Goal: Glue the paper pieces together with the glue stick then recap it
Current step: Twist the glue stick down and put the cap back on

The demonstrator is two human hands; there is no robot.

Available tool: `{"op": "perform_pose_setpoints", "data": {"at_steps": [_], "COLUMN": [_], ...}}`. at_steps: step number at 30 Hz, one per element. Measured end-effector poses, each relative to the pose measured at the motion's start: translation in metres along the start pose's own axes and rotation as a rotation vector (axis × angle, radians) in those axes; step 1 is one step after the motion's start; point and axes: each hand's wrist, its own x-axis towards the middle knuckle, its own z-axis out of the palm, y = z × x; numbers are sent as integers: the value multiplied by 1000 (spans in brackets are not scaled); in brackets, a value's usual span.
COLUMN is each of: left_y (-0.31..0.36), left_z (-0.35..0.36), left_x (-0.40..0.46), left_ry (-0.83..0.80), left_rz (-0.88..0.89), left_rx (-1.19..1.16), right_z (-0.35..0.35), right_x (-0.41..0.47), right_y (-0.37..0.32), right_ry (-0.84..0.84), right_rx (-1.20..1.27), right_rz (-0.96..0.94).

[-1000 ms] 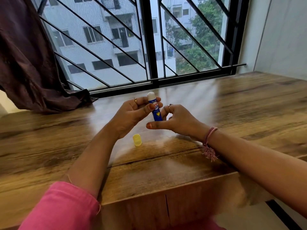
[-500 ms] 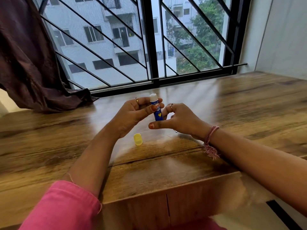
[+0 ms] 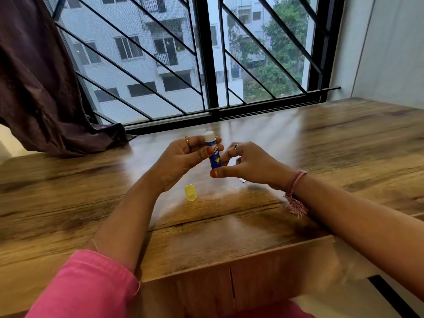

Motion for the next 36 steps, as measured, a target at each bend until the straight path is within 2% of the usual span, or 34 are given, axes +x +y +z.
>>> {"op": "perform_pose_setpoints", "data": {"at_steps": [5, 10, 12, 16, 23, 30, 36], "left_y": [1, 1, 1, 0, 2, 1, 2], "left_z": [1, 1, 1, 2, 5, 0, 4], "left_x": [1, 0, 0, 0, 3, 0, 1], "left_ry": [12, 3, -9, -12, 8, -7, -6], "left_rz": [5, -8, -10, -12, 17, -30, -3], "left_rx": [1, 2, -2, -3, -33, -8, -16], "right_z": [5, 3, 3, 1, 7, 1, 3], "right_x": [1, -2, -3, -1, 1, -3, 0], "right_y": [1, 1, 0, -1, 3, -1, 1], "right_ry": [94, -111, -139, -70, 126, -138, -14], "right_rx": [-32, 13, 65, 10, -29, 83, 9], "right_rz": [70, 80, 54, -7, 60, 32, 30]}}
